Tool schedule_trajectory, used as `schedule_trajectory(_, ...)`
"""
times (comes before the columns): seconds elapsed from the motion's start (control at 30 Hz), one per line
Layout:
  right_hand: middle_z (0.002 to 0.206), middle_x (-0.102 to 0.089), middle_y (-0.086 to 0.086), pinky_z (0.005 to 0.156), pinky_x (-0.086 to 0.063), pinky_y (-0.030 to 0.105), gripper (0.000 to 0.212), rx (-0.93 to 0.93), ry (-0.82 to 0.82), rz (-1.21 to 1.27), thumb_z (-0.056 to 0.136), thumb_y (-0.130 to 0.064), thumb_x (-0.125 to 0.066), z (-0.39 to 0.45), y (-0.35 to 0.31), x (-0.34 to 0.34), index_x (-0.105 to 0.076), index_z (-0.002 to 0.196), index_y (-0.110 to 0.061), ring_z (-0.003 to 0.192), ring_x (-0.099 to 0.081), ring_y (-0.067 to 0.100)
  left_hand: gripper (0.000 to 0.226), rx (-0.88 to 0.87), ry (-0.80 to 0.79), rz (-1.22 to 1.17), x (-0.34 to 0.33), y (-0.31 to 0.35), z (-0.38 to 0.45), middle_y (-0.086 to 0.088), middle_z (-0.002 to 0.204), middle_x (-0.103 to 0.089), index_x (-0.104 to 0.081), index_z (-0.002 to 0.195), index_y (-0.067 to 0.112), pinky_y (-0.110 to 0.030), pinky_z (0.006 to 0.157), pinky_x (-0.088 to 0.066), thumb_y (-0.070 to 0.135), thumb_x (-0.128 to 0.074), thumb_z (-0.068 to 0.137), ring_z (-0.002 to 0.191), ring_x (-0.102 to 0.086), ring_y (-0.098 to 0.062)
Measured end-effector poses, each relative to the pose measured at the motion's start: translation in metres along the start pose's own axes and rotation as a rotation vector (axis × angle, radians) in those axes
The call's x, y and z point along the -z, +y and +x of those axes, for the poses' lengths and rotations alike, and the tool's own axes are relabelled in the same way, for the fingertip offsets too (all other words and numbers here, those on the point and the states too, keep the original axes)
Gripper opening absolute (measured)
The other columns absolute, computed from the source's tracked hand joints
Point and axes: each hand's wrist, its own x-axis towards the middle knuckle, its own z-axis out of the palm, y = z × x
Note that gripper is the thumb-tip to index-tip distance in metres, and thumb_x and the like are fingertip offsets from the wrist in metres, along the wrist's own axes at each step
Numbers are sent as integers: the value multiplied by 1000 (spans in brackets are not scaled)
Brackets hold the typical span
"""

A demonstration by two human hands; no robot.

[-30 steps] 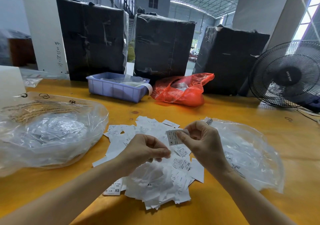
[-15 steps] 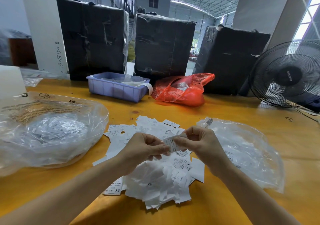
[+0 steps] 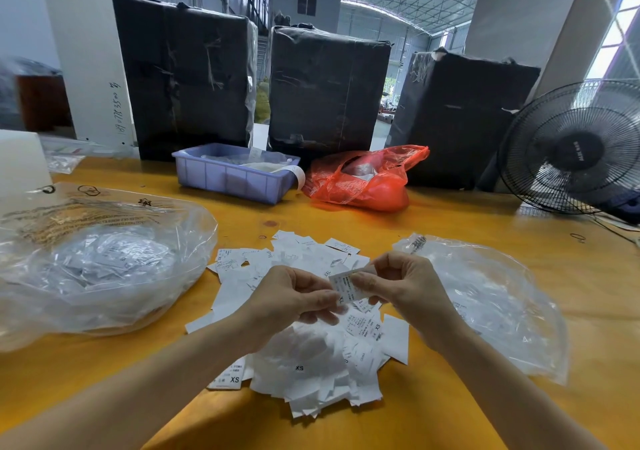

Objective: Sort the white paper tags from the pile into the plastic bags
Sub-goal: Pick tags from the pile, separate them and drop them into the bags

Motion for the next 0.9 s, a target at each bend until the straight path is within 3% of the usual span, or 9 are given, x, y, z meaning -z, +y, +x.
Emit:
schedule_trajectory(0.17,65,-63,14,48,-44,19,16,-111,-109,-24,72,-7,-77,-1,3,-1,-66,77,3,50,-53,13,8,2,50,-9,0,-2,2,-8,74,-74,-73,89,10,-18,56,-49,10,-69,82,66,-71,-15)
schedule_trajectory(0.27,74,-65,16,53,-49,20,13,-125,-96,0,78,-4,-73,-4,6,-9,-70,89,1,57,-57,15,10,29,17,-64,-4,-5,0,-8,76,-74,-71,90,8,-16,51,-48,8,-70,81,66,-72,-18)
schedule_trajectory(0.43,70,-62,-14,55,-44,18,23,-39,-199,-279,96,-18,-51,-8,6,-21,-70,108,-12,58,-52,0,14,29,80,-203,-6,-6,1,-14,80,-74,-71,87,3,-21,57,-53,6,-72,74,70,-72,-24)
schedule_trajectory(0.53,104,-63,-12,65,-48,19,30,-125,-324,-172,97,-29,-45,-10,3,-19,-64,118,-18,72,-59,0,12,16,114,-252,-6,-6,2,-12,80,-74,-72,85,5,-23,58,-55,6,-72,73,71,-72,-21)
schedule_trajectory(0.6,118,-59,-7,68,-52,21,40,-151,-253,-68,92,-31,-52,-10,3,-19,-55,129,-17,77,-66,4,9,5,158,-240,-6,-7,3,-9,80,-74,-71,86,6,-26,63,-57,5,-71,77,72,-72,-19)
schedule_trajectory(0.67,109,-63,-3,65,-54,22,37,-81,-96,-75,90,-21,-59,-9,5,-22,-56,126,-14,74,-68,8,8,6,210,-259,-6,-9,5,-12,82,-74,-70,87,4,-30,71,-58,5,-70,79,74,-71,-23)
schedule_trajectory(0.73,103,-67,-1,64,-55,21,25,53,-27,-166,89,-14,-62,-10,6,-27,-63,112,-24,72,-68,9,9,13,241,-306,-6,-10,5,-14,83,-73,-70,89,2,-28,68,-58,6,-70,80,74,-71,-24)
schedule_trajectory(0.8,100,-66,0,67,-53,18,28,169,-82,-280,89,-15,-63,-13,9,-34,-60,104,-39,74,-65,8,11,20,271,-328,-6,-11,6,-14,83,-72,-70,89,1,-24,60,-55,9,-70,81,71,-69,-20)
schedule_trajectory(0.9,99,-60,-2,71,-50,14,38,224,-136,-342,86,-19,-69,-16,14,-44,-53,106,-46,80,-61,4,15,36,304,-395,-7,-11,6,-20,91,-71,-69,89,0,-35,73,-58,13,-69,82,81,-69,-30)
